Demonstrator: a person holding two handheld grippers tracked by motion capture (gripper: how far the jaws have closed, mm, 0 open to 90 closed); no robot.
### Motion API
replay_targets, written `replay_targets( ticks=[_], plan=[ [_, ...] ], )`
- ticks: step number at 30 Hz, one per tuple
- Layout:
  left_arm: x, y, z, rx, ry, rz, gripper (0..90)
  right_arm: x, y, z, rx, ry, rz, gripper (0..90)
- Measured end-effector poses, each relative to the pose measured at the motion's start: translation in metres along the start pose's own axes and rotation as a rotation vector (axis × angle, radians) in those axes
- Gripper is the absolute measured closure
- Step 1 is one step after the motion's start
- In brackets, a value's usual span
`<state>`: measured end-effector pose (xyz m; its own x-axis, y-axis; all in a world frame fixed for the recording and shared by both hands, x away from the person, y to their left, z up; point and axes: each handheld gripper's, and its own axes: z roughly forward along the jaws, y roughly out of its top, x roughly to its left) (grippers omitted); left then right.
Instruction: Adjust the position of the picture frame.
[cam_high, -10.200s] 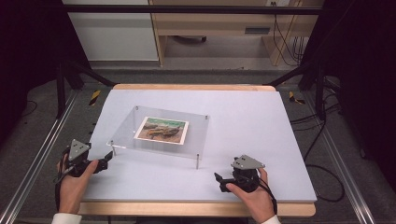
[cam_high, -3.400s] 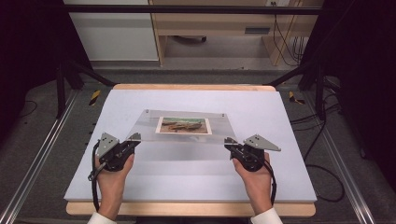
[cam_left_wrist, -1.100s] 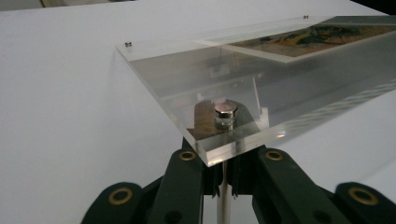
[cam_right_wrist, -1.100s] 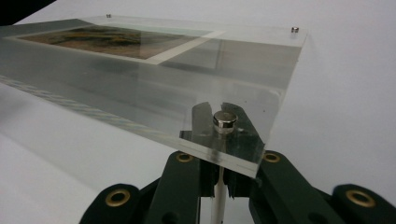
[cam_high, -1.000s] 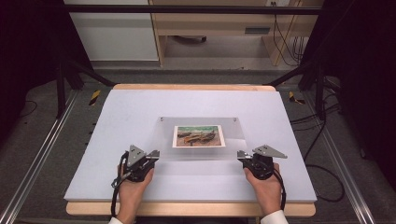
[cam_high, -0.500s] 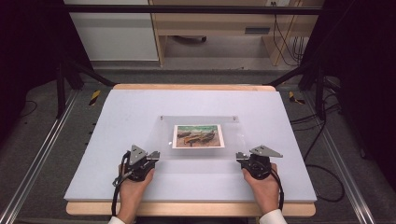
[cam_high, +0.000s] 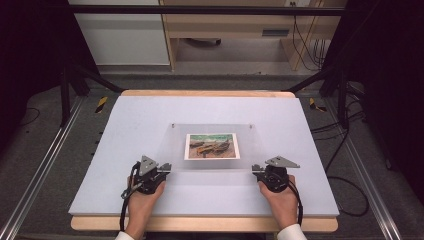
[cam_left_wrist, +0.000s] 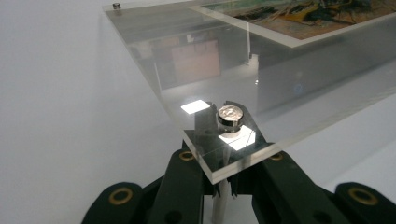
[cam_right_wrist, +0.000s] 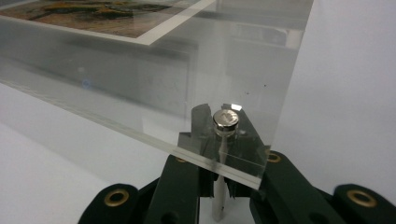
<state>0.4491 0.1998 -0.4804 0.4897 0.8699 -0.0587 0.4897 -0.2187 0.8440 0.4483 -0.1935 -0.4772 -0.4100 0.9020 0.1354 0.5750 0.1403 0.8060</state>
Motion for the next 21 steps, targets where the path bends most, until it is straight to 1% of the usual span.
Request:
replay_targets(
  ticks=[5, 12, 17, 21],
  plan=[
    [-0.0005, -0.0001, 0.0004, -0.001, 0.001, 0.003, 83.4, -0.0001, -0.0001, 0.0006, 0.004, -0.001, 0.005, 83.7],
    [-0.0007, 0.0003, -0.0003, 0.005, 0.001, 0.003, 83.3, -0.0008, 0.0001, 0.0009, 0.007, 0.003, -0.002, 83.6],
    [-0.0008, 0.0006, -0.0002, 0.009, 0.0, 0.007, 83.3, -0.0007, 0.0006, 0.0007, 0.006, 0.002, 0.007, 83.6],
    [-0.0006, 0.0008, -0.0001, 0.012, -0.003, 0.01, 83.0, -0.0015, 0.0003, 0.0011, 0.008, 0.002, -0.004, 83.5]
  ],
)
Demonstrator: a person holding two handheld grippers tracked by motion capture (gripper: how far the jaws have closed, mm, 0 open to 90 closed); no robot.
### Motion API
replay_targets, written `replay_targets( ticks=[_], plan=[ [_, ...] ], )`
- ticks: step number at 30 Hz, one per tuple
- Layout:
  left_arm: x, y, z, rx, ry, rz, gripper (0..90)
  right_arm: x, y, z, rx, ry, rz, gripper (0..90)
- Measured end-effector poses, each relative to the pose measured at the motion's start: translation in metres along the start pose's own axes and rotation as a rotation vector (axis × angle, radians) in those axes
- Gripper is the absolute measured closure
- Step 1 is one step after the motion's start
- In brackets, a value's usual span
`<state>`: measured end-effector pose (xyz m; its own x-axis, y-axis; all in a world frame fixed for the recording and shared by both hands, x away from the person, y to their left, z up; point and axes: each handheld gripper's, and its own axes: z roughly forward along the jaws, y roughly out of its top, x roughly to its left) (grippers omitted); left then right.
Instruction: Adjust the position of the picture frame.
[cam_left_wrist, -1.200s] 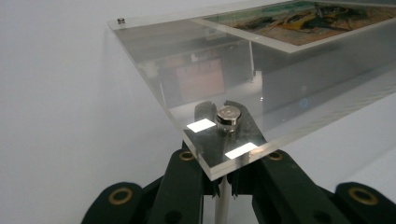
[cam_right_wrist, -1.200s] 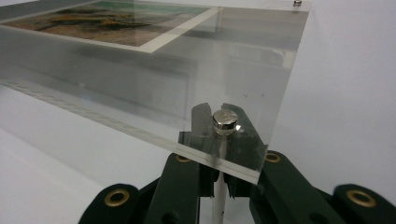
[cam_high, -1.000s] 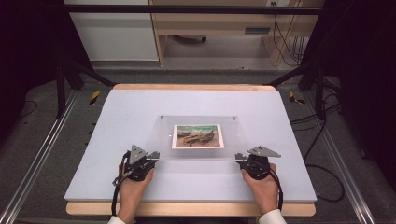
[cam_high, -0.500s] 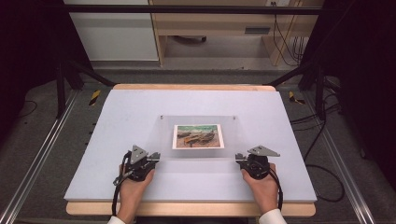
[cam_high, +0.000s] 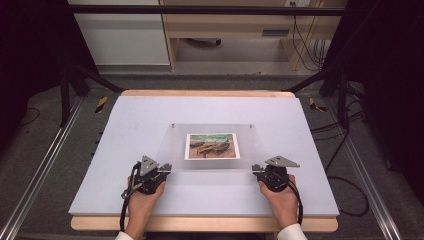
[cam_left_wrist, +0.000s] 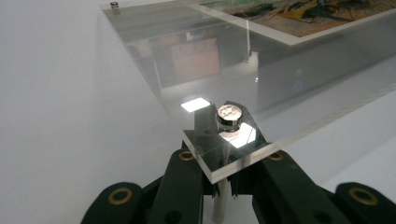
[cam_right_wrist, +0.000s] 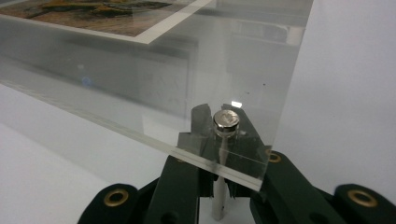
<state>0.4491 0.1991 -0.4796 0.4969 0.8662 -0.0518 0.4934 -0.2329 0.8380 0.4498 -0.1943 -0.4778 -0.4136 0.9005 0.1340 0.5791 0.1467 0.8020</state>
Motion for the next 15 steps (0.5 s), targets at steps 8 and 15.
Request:
replay_targets(
  ticks=[8, 15],
  plan=[
    [0.001, 0.001, -0.0005, -0.001, -0.004, 0.002, 81.6, 0.0001, 0.0002, -0.0007, 0.0, 0.006, 0.005, 81.7],
    [0.0019, 0.0021, -0.0014, 0.001, -0.001, 0.019, 79.0, -0.0001, 0.0004, -0.0015, 0.001, 0.017, 0.009, 78.5]
  ],
)
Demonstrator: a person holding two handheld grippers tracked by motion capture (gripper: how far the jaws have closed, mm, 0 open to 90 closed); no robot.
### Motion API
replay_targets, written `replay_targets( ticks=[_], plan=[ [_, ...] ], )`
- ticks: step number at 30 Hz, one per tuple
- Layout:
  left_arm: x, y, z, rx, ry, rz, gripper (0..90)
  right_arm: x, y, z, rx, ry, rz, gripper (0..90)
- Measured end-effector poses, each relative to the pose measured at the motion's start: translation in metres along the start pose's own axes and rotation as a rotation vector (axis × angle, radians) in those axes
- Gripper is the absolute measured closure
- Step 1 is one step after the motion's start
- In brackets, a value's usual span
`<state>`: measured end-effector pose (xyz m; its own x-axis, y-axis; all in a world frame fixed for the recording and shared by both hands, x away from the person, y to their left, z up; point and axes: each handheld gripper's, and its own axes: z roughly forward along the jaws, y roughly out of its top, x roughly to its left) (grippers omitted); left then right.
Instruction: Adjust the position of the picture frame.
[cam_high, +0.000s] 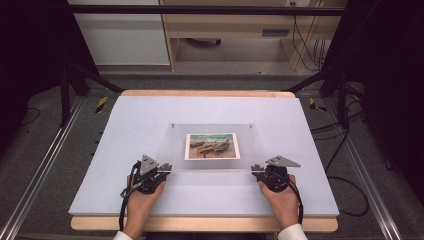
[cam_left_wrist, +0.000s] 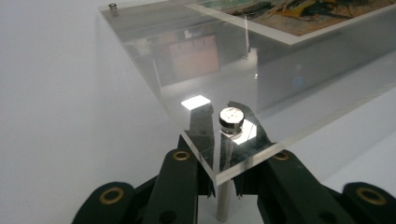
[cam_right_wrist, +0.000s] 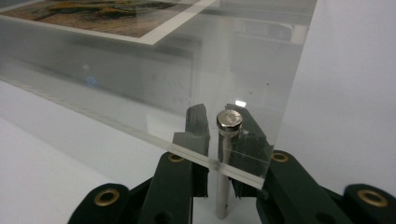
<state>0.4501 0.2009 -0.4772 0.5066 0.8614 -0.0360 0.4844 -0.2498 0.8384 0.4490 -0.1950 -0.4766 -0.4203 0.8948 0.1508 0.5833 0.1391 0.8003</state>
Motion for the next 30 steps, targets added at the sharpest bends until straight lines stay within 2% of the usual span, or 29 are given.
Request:
replay_targets(
  ticks=[8, 10, 16, 17, 19, 20, 25, 30],
  plan=[
    [0.006, 0.0, -0.004, 0.023, -0.005, 0.01, 67.5, 0.0, 0.0, -0.004, -0.004, -0.014, 0.002, 67.6],
    [0.006, -0.001, -0.004, 0.038, 0.002, 0.026, 62.5, 0.0, 0.0, -0.004, -0.004, -0.022, -0.001, 63.8],
    [0.008, 0.0, -0.006, 0.029, 0.004, 0.019, 51.2, 0.001, 0.0, -0.005, 0.002, -0.035, -0.014, 55.2],
    [0.009, -0.001, -0.006, 0.037, -0.001, 0.019, 49.1, 0.002, 0.0, -0.005, 0.005, -0.047, -0.029, 49.9],
    [0.01, -0.001, -0.006, 0.039, -0.006, 0.016, 47.5, 0.003, 0.0, -0.005, 0.008, -0.048, -0.032, 48.2],
    [0.01, 0.0, -0.007, 0.037, -0.006, 0.012, 43.3, 0.004, 0.0, -0.005, 0.008, -0.062, -0.047, 40.6],
    [0.013, -0.001, -0.011, 0.022, -0.018, 0.0, 32.5, 0.007, -0.001, -0.008, 0.033, -0.083, -0.06, 23.4],
    [0.014, 0.0, -0.014, 0.024, -0.038, 0.024, 20.7, 0.01, -0.003, -0.016, 0.048, -0.096, -0.085, 15.6]
  ],
)
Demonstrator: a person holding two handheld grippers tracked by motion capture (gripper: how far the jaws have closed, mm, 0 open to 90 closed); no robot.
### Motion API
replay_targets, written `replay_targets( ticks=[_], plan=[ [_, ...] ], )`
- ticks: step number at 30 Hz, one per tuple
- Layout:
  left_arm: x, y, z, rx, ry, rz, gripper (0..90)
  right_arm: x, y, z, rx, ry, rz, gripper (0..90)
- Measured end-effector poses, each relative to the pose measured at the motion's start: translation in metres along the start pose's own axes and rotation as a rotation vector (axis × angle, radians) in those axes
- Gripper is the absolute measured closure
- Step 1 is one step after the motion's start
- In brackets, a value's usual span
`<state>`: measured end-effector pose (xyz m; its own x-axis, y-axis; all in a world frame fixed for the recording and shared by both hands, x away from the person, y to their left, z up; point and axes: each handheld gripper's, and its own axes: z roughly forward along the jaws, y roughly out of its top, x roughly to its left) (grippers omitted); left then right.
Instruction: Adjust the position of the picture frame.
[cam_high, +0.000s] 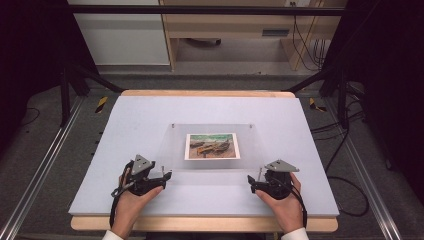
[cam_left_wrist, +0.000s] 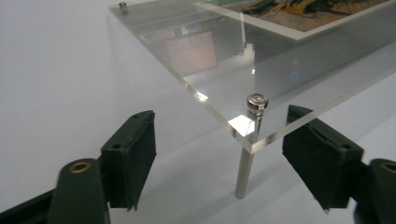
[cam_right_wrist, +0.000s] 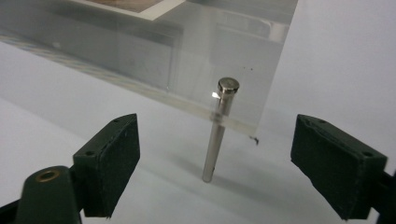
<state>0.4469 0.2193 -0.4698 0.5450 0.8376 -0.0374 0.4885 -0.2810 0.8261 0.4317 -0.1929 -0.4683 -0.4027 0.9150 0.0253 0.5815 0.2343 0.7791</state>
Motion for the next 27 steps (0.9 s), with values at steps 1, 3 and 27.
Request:
replay_targets(
  ticks=[1, 3, 27],
  plan=[
    [0.0, -0.001, -0.001, 0.005, -0.006, 0.003, 17.6, 0.0, -0.002, -0.006, -0.004, 0.003, -0.007, 13.6],
    [0.0, -0.001, -0.003, 0.026, -0.012, 0.018, 13.8, 0.0, -0.003, -0.009, -0.001, 0.002, -0.021, 11.6],
    [0.013, 0.016, -0.019, -0.041, -0.143, 0.053, 6.4, -0.003, 0.015, -0.031, -0.155, -0.065, -0.082, 13.2]
  ],
)
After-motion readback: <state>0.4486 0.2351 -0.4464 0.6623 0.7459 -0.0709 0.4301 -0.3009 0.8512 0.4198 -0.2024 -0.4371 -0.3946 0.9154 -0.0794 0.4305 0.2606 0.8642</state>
